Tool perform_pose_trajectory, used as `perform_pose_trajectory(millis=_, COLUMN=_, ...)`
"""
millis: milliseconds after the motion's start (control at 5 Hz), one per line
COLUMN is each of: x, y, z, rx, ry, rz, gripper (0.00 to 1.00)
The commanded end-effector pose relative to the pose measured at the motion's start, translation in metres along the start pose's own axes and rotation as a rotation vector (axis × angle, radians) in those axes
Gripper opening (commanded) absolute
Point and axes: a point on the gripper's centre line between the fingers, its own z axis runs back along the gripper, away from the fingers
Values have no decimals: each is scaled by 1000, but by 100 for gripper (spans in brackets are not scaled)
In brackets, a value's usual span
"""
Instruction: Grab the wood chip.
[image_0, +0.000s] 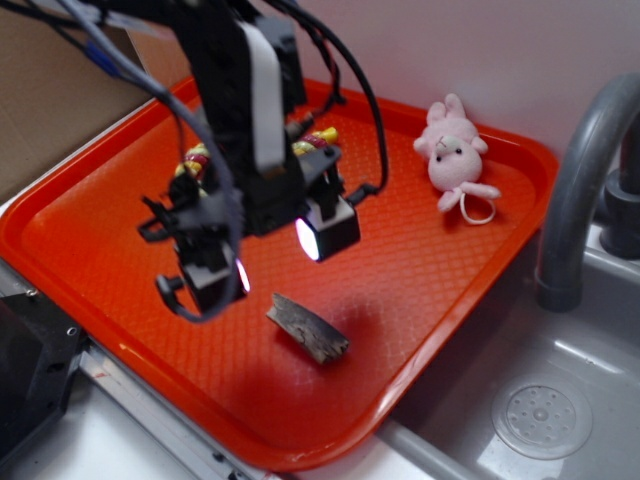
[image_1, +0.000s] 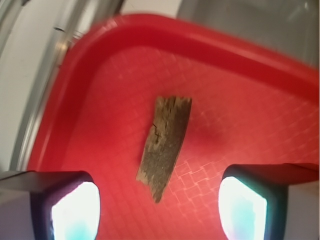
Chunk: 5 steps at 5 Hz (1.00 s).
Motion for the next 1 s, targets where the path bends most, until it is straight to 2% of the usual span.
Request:
perform_pose_trajectory(millis=0, x=26, y=-16, z=-19, rx=-12, ry=46, rz=-51, gripper=100)
perform_pose_trajectory(millis=200, x=30, y=-16, z=-30, rx=-32, ry=86, rz=-42, gripper=100)
perform_pose_trajectory(millis=400, x=35, y=-16, z=-40, rx=-38, ry=123, rz=-44, gripper=0)
perform_pose_trajectory(millis=800, x=44, y=-22, z=-47, rx=-28, ry=165, rz=-54, gripper=0)
